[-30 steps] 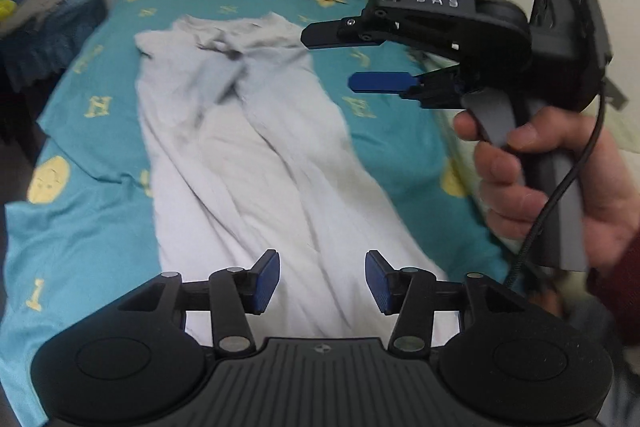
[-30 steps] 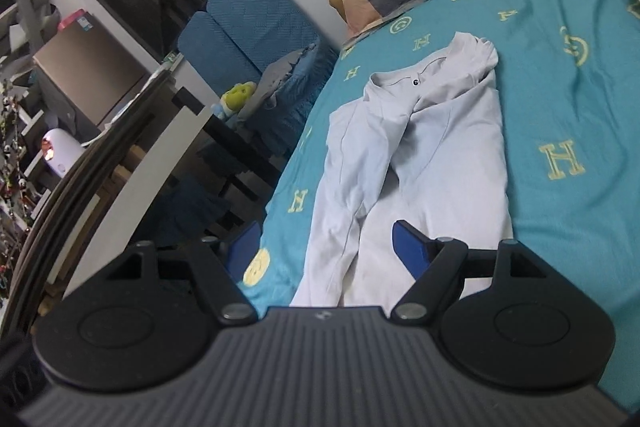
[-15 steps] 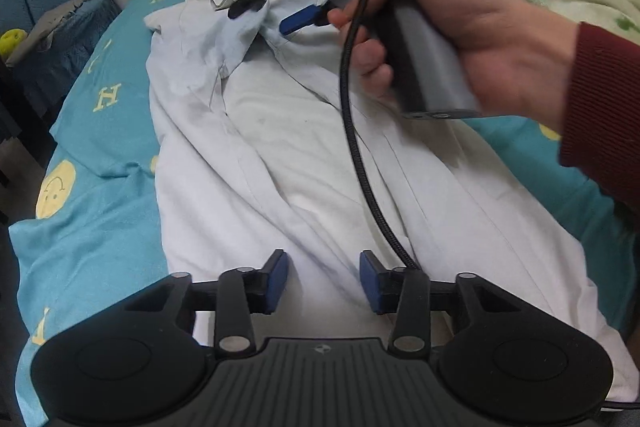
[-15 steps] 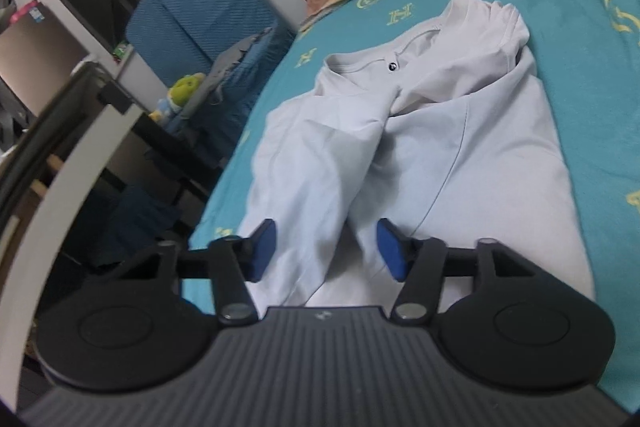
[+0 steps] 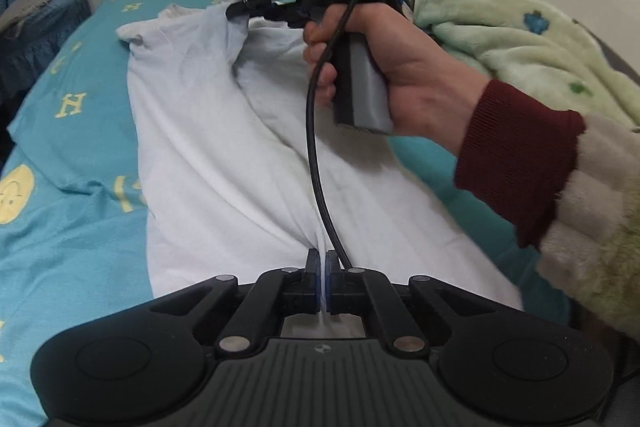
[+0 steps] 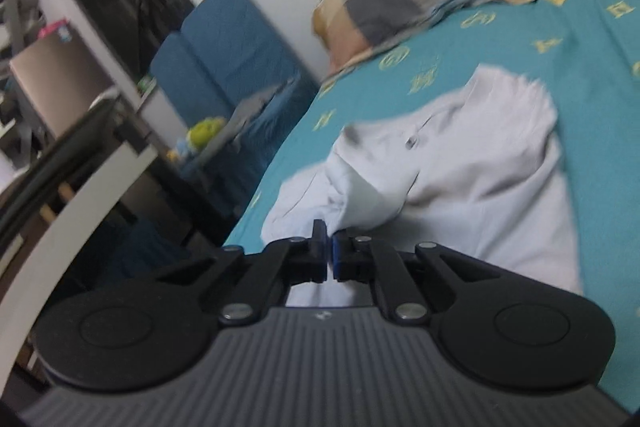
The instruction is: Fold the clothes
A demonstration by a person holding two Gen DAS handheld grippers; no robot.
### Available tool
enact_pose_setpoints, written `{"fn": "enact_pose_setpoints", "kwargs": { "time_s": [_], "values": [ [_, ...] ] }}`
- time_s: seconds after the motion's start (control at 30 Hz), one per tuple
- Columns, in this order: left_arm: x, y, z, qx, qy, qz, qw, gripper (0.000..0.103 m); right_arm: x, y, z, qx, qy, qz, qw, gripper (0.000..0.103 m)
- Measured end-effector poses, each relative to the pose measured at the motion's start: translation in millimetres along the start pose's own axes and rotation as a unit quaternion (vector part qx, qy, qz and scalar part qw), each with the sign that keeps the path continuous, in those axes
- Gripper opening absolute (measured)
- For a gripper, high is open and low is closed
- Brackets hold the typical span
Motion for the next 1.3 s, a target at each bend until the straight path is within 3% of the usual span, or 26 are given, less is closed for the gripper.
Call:
{"fn": "enact_pose_setpoints", "kwargs": {
  "time_s": [0.2,0.43,0.63,0.83,1.1,1.3],
  "values": [
    [4.5,5.4,-13.4,0.021,0.009,0.014,0.9997,0.003,-43.2,18.4,-16.4,0.050,0.056,-0.020,0.997,0.006],
    [13.5,2.4,-9.4,0.015,0.014,0.028,0.9994,0.007,-29.9,25.0,0.6,0.095,0.073,0.005,0.993,0.008],
    [22.3,-7.1,8.3,-0.016,0.007,0.040,0.9990,0.022,-7.6,27.5,55.6,0.116,0.102,0.042,0.987,0.008],
    [38.3,-15.6,23.3,-0.031,-0.022,0.059,0.9976,0.023,12.7,33.2,125.6,0.111,0.107,0.046,0.987,0.008],
    [26.6,-12.6,44.0,-0.045,-0.046,0.031,0.9974,0.027,33.0,62.3,210.7,0.096,0.121,0.052,0.987,0.008],
    [16.9,-5.1,65.0,-0.057,-0.058,0.015,0.9965,0.034,63.0,91.6,249.0,0.095,0.118,0.068,0.986,0.009]
  ]
}}
Point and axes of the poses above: each gripper's, at about its wrist camera, not at the fingertips, and z roughly against the way its jaws point, x to its left, y to its underside, the point moved 9 cm from there along -z, roughly the way its jaws point, and after that the axes turned 2 degrees about z, right-handed, at the moved point
